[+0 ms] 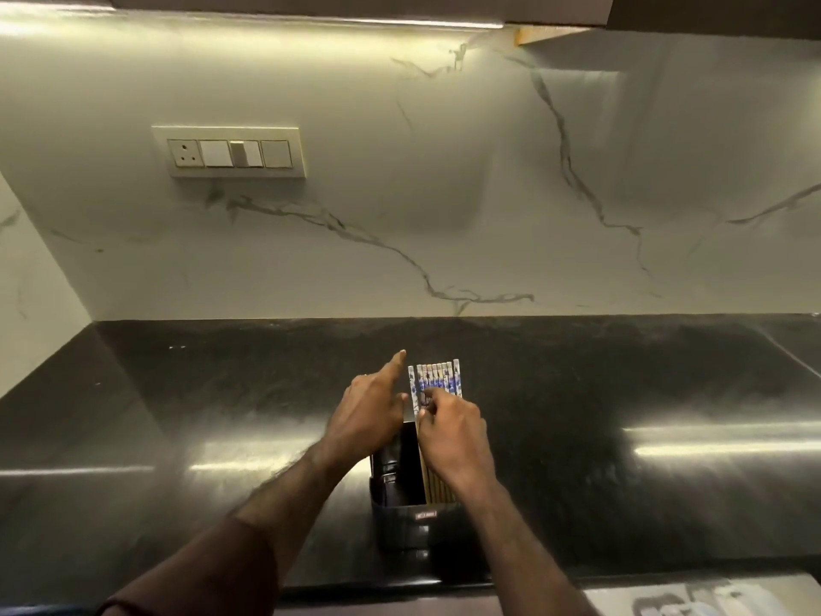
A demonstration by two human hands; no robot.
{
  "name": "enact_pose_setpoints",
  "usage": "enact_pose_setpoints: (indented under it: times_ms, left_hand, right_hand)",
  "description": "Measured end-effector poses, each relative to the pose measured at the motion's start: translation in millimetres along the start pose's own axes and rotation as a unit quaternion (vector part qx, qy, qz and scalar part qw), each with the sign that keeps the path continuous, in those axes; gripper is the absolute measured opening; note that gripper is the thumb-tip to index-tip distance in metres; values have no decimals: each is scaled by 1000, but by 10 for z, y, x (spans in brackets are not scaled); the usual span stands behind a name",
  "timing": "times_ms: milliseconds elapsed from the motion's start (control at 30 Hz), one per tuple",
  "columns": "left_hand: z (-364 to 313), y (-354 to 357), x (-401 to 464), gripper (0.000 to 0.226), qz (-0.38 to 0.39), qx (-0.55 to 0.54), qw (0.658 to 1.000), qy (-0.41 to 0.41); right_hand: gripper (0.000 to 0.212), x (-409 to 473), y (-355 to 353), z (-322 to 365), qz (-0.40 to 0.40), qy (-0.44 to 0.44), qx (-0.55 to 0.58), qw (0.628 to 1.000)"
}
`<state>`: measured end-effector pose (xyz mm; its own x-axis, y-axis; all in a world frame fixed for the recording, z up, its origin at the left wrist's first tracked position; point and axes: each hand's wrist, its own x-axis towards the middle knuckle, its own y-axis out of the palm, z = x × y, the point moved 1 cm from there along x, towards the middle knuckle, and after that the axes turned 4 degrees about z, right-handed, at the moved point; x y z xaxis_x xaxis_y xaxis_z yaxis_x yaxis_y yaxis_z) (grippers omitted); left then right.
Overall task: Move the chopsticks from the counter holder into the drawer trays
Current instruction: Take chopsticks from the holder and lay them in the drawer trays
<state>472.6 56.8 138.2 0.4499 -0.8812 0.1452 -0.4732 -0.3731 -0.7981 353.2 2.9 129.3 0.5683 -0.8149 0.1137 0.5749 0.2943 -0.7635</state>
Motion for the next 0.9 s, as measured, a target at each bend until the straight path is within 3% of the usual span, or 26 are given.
enact_pose_setpoints:
  times_ms: [200, 400, 600, 700, 800, 900]
  left_hand:
    - [197, 120, 288, 62, -1, -48, 999, -4]
    - [301, 211, 414, 36, -35, -166, 986, -8]
    - [311, 222, 415, 29, -26, -351, 933, -73]
    - [273, 122, 418, 26, -21, -389, 917, -86]
    - [178, -153, 436, 24, -8, -392, 918, -59]
    - [16, -618, 459, 24, 8, -362, 932, 9]
  right_hand:
    - [32, 100, 90, -31, -34, -16, -1, 999]
    - [26, 134, 170, -12, -42, -19, -10, 999]
    - [22, 140, 214, -2, -52, -10, -1, 999]
    - [25, 138, 188, 16, -64, -23, -4, 998]
    - [26, 169, 121, 66, -65, -32, 46, 996]
    - [22, 257, 18, 181, -17, -34, 174, 984]
